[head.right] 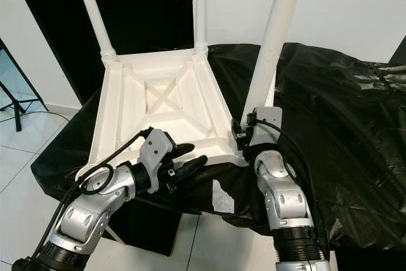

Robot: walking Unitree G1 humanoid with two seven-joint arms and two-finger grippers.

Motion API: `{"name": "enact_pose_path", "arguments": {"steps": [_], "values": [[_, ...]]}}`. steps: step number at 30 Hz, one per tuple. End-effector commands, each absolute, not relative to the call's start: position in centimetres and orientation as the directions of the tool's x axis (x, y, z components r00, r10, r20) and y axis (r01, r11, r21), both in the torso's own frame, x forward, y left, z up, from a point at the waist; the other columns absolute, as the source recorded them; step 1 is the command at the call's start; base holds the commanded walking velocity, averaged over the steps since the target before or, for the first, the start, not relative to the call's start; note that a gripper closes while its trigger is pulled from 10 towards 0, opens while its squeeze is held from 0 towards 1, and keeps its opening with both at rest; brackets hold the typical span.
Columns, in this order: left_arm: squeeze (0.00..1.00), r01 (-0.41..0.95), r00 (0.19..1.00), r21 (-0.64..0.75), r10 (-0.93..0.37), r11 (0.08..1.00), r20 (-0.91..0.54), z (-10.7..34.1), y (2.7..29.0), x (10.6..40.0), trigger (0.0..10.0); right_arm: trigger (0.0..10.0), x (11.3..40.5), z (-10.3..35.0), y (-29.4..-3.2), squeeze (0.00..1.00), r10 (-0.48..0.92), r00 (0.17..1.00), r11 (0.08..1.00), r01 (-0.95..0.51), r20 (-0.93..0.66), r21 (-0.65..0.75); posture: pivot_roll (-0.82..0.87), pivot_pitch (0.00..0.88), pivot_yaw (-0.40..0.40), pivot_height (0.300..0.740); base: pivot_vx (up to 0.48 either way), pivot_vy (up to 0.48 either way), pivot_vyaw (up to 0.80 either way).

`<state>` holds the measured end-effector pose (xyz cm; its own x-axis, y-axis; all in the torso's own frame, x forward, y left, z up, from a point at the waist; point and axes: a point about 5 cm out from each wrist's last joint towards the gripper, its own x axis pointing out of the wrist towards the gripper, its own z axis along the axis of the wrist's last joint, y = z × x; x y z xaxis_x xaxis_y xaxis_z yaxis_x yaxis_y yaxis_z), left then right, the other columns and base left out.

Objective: Building children table

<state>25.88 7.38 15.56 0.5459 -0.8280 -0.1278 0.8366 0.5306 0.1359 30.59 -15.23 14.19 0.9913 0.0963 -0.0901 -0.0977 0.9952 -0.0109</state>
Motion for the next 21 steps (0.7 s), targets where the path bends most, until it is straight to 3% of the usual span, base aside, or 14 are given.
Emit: {"name": "enact_pose_path", "arguments": {"steps": [1, 15, 20, 21], "values": [[0.00, 0.823, 0.566, 0.142, -0.814, 0.550, -0.128, 15.6, 7.6, 26.1, 10.0, 10.0, 29.9, 10.9, -16.3, 0.00, 0.056, 0.967, 0.998, -0.054, -0.250, 0.014, 0.02, 0.000, 0.007, 0.740, 0.000, 0.000, 0.00], [0.00, 0.825, 0.564, 0.142, -0.817, 0.548, -0.122, 15.7, 7.4, 26.0, 10.0, 10.0, 28.3, 11.5, -13.8, 0.00, -0.039, 0.987, 0.993, 0.056, -0.156, 0.107, 0.02, 0.000, 0.003, 0.740, 0.000, 0.000, 0.00], [0.00, 0.824, 0.565, 0.144, -0.817, 0.549, -0.119, 15.8, 7.4, 26.1, 10.0, 10.0, 28.6, 11.9, -14.5, 0.00, -0.045, 0.992, 0.993, 0.056, -0.116, 0.099, 0.02, 0.000, 0.008, 0.740, 0.000, 0.000, 0.00], [0.00, 0.823, 0.565, 0.144, -0.817, 0.549, -0.118, 15.8, 7.3, 26.1, 10.0, 10.0, 28.7, 12.2, -14.9, 0.83, -0.040, 0.994, 0.994, 0.049, -0.098, 0.094, 0.01, 0.000, 0.010, 0.740, 0.000, 0.000, 0.00]]}}
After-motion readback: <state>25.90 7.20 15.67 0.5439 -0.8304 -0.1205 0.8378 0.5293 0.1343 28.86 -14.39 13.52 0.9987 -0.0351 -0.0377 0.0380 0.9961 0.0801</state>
